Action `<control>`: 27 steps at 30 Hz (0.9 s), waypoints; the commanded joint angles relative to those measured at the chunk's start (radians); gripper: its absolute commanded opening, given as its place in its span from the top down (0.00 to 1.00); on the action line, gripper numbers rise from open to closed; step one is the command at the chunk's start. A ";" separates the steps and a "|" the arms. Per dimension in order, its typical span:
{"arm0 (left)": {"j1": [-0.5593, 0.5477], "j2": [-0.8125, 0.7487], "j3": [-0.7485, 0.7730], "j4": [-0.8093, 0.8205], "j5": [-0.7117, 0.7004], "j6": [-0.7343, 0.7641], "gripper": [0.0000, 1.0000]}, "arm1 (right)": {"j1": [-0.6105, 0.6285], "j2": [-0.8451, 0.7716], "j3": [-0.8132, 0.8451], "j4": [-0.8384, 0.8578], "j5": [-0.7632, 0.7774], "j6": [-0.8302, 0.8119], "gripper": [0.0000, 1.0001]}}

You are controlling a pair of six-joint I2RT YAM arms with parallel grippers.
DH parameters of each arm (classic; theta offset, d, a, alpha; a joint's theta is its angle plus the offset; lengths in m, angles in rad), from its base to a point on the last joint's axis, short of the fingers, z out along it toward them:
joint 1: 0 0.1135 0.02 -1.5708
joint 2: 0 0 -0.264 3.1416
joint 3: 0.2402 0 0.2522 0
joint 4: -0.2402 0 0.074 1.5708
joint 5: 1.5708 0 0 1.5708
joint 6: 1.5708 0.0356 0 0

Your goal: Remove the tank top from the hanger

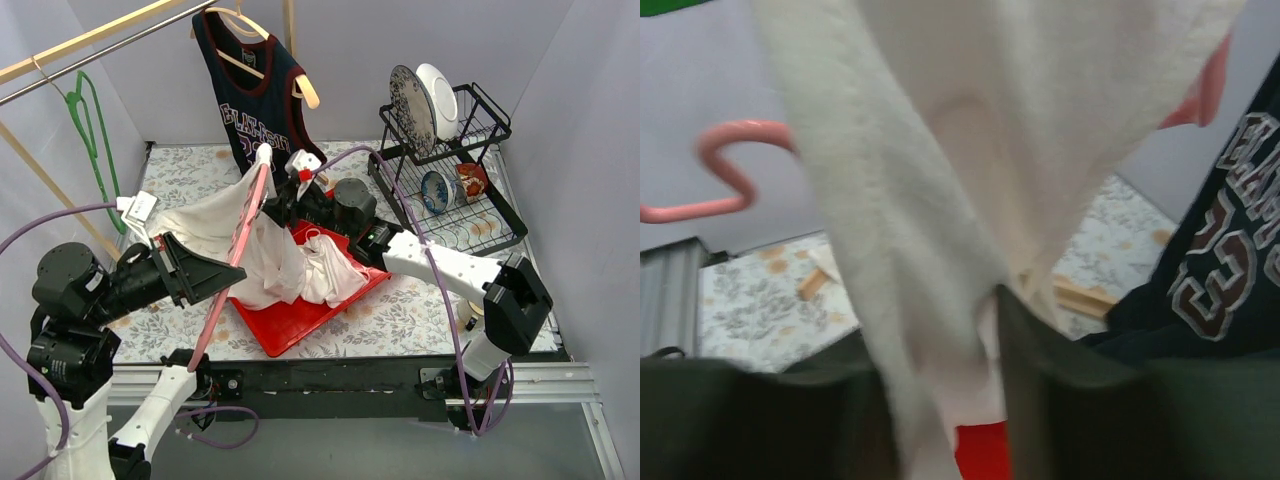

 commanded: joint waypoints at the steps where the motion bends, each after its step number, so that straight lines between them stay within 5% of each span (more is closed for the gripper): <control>1: -0.002 -0.001 0.098 -0.033 0.051 0.056 1.00 | 0.000 0.009 0.103 0.058 0.153 -0.002 0.77; 2: -0.002 0.001 0.106 -0.047 0.044 0.063 1.00 | 0.000 0.006 0.129 0.034 0.173 -0.008 0.95; 3: -0.002 0.002 0.124 -0.079 0.039 0.069 1.00 | 0.000 -0.002 0.141 0.015 0.204 -0.010 0.99; 17: -0.012 0.030 0.282 -0.132 0.226 0.121 1.00 | -0.060 -0.029 0.325 -0.155 0.290 -0.047 0.99; 21: -0.017 0.060 0.384 -0.191 0.171 0.194 1.00 | -0.070 -0.029 0.365 -0.155 0.281 -0.048 0.99; 27: -0.031 0.028 0.411 -0.073 0.135 0.149 1.00 | -0.073 0.017 0.511 -0.206 0.216 -0.048 0.99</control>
